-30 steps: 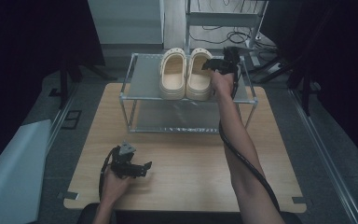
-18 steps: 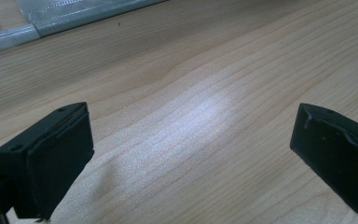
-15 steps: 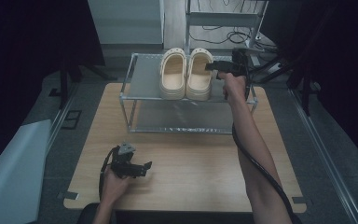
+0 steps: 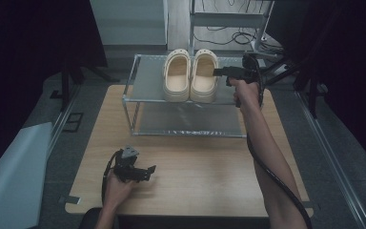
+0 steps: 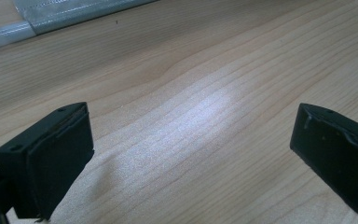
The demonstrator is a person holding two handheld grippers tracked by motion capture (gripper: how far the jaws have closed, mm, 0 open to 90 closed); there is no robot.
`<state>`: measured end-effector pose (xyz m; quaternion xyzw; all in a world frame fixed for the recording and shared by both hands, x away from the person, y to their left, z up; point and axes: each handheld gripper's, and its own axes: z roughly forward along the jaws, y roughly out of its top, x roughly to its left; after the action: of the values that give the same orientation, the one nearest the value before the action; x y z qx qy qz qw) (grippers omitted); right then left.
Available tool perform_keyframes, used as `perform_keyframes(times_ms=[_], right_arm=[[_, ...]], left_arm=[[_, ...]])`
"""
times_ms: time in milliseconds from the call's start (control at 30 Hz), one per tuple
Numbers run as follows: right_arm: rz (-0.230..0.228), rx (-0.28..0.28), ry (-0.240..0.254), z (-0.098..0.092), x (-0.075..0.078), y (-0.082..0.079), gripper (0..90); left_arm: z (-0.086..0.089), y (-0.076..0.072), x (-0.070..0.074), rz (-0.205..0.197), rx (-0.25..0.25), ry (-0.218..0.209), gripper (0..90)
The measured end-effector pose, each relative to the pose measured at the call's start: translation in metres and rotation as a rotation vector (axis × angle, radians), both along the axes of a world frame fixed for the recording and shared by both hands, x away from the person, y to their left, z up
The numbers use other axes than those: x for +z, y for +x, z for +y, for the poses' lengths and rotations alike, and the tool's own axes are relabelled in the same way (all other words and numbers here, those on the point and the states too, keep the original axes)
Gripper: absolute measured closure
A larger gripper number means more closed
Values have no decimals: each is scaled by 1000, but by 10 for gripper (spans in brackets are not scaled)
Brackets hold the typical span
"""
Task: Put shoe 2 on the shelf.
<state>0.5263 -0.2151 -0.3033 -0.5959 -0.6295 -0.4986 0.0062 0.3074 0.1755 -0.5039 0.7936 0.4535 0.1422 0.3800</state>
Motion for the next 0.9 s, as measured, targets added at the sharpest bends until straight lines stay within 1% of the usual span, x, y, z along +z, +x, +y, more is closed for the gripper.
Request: perform_keyframes(times_ms=[200,333,467,900], right_arm=[[-4,35,8,-3,-3,-8,190],[-10,50,46,-5,-7,-17,186],[-13,67,54,-7,-10,-25,182],[-45,115,40,-15,-14,-54,156]], left_arm=[[0,0,-1,1,3,-2,0],[0,0,-1,0,4,-2,0],[0,-1,0,0,2,1,0],[1,-1,0,1,4,-1,0]])
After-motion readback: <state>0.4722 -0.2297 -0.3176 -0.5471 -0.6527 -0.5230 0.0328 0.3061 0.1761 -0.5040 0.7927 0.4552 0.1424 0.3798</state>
